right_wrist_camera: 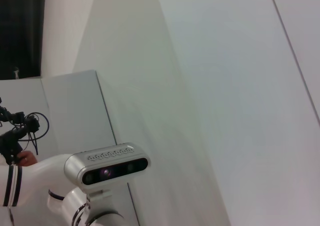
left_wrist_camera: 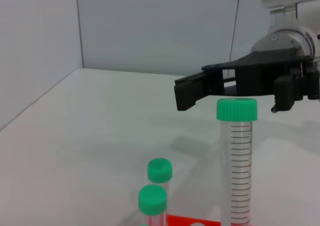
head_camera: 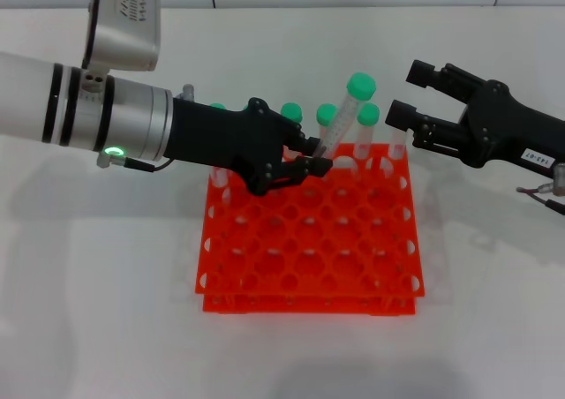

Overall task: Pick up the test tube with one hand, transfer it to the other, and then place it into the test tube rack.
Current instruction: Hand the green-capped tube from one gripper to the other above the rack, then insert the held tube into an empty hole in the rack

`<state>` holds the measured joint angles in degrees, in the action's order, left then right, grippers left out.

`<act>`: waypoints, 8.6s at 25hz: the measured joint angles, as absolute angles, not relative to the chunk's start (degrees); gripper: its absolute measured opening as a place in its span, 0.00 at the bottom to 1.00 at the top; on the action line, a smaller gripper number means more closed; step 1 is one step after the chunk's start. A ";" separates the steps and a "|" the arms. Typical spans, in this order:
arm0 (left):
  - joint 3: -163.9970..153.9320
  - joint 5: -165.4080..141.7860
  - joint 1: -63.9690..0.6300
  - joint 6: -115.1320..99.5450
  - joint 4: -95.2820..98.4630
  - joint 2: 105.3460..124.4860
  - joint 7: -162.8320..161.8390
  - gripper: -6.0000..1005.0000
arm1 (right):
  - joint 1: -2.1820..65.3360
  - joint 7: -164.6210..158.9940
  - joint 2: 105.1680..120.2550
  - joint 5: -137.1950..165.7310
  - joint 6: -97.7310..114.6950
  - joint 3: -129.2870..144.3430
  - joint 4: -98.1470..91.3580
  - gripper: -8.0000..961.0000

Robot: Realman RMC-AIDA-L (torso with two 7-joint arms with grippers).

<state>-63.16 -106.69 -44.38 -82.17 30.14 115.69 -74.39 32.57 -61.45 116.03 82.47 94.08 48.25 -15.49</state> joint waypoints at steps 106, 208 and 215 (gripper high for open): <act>-63.32 -109.04 -33.73 -90.54 61.08 118.18 -98.94 0.86 | 36.86 -48.87 116.19 79.37 94.76 48.12 -2.98 0.27; -50.27 -104.46 -5.91 -91.04 65.04 119.09 -87.98 0.86 | 43.24 -62.38 116.19 46.66 66.42 99.32 -25.30 0.29; -50.29 -104.54 -6.16 -91.04 65.04 119.09 -87.97 0.86 | 43.24 -62.45 116.19 46.46 66.00 100.51 -25.41 0.30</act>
